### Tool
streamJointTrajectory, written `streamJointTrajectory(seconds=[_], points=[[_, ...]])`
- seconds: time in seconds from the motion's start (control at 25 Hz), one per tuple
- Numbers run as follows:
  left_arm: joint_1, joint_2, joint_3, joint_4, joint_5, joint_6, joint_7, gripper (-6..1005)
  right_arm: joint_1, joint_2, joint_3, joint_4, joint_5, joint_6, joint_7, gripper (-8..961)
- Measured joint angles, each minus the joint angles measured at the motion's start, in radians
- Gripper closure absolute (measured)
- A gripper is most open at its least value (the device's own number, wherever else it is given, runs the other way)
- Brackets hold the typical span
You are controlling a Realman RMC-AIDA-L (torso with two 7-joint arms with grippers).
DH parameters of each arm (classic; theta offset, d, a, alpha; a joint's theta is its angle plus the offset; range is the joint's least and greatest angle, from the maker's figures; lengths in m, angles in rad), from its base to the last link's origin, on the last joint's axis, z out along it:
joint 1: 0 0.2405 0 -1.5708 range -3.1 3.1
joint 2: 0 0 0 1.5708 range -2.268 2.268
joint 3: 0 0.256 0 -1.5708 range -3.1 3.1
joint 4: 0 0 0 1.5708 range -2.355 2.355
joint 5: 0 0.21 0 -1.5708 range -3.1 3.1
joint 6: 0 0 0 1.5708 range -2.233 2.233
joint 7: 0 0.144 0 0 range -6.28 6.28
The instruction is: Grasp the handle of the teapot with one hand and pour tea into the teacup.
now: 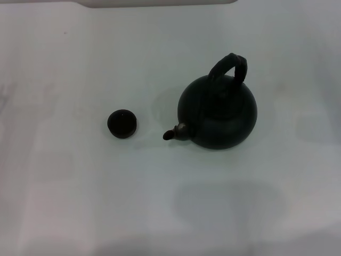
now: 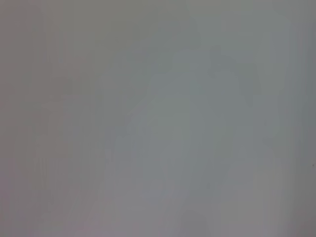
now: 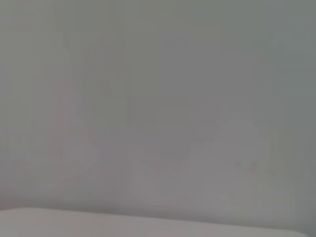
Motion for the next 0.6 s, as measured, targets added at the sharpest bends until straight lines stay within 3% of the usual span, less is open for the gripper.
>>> streamJointTrajectory(seconds=[0.6], points=[[-0.001,-0.002,0.000,-0.004,0.000,-0.016,0.000,114,-0.001,0.002,0.000,0.000,0.000,0.002,-0.024,379]])
